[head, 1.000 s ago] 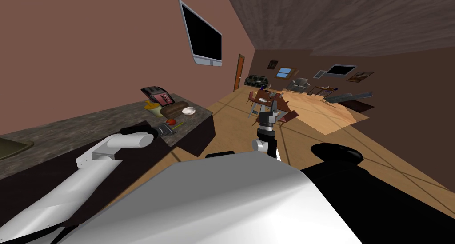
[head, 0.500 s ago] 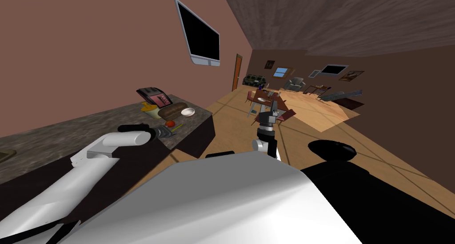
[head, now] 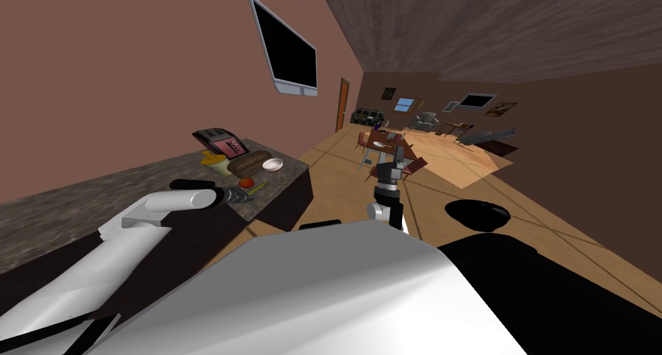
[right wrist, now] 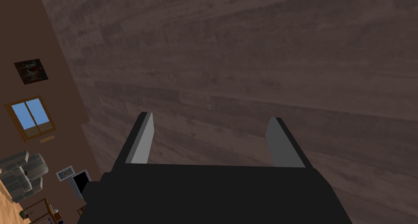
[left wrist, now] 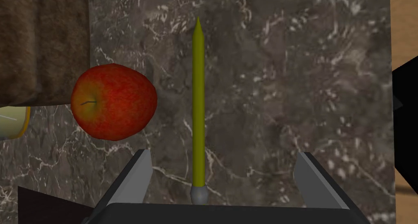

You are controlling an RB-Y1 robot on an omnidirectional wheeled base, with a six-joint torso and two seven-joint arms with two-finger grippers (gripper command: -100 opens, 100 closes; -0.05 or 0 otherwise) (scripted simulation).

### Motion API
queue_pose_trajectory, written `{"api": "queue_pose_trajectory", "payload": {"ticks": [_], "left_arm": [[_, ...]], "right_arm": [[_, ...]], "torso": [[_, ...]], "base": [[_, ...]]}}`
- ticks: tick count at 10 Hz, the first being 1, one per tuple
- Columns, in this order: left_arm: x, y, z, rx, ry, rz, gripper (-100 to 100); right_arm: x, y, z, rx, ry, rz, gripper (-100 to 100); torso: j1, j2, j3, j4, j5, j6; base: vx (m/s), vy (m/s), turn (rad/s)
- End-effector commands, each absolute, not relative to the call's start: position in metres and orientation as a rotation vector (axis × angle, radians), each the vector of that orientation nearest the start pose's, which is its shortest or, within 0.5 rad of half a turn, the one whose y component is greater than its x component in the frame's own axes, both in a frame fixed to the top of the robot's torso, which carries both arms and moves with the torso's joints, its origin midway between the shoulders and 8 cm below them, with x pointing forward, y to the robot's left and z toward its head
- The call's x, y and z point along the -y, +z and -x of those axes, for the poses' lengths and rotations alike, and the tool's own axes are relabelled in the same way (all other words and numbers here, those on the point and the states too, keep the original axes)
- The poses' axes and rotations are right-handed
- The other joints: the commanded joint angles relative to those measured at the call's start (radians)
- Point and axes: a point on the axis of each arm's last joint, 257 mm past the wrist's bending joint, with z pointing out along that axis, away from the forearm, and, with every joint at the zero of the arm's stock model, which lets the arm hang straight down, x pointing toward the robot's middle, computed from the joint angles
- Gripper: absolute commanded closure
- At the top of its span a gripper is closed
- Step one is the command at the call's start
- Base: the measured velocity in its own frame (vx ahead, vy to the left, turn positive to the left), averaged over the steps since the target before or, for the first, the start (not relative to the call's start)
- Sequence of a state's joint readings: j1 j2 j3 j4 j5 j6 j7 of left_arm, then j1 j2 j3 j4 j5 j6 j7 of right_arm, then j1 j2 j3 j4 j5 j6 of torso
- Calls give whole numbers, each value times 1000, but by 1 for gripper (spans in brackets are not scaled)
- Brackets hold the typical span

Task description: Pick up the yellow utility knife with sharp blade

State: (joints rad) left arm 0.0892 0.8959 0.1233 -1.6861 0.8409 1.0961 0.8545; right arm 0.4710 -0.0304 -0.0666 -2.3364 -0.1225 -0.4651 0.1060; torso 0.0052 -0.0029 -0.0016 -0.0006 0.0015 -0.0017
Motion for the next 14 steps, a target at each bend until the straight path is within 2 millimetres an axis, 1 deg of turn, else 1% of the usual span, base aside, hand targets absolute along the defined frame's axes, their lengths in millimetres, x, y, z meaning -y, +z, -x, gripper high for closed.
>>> {"api": "queue_pose_trajectory", "payload": {"ticks": [1, 7, 8, 10, 14], "left_arm": [[-484, -310, -396, -935, -685, 2693, -100], [-477, -324, -366, -866, -534, 2890, -100], [-476, -325, -363, -868, -518, 2897, -100], [-470, -329, -351, -834, -463, 2985, -100], [-461, -335, -333, -814, -379, 3074, -100]], "right_arm": [[306, 54, -334, -554, 1240, -624, 0], [306, 54, -334, -554, 1240, -624, 0], [306, 54, -334, -554, 1240, -624, 0], [306, 54, -334, -554, 1240, -624, 0], [306, 54, -334, -554, 1240, -624, 0]], "torso": [[0, 0, 0, 0, 0, 0], [-1, 0, 0, 0, 0, 0], [0, -1, 0, 0, 0, 0], [0, 0, 0, 0, 0, 0], [0, 0, 0, 0, 0, 0]], "base": [[35, 64, -66], [28, 60, -52], [28, 56, -31], [34, 73, -54], [31, 65, -30]]}}
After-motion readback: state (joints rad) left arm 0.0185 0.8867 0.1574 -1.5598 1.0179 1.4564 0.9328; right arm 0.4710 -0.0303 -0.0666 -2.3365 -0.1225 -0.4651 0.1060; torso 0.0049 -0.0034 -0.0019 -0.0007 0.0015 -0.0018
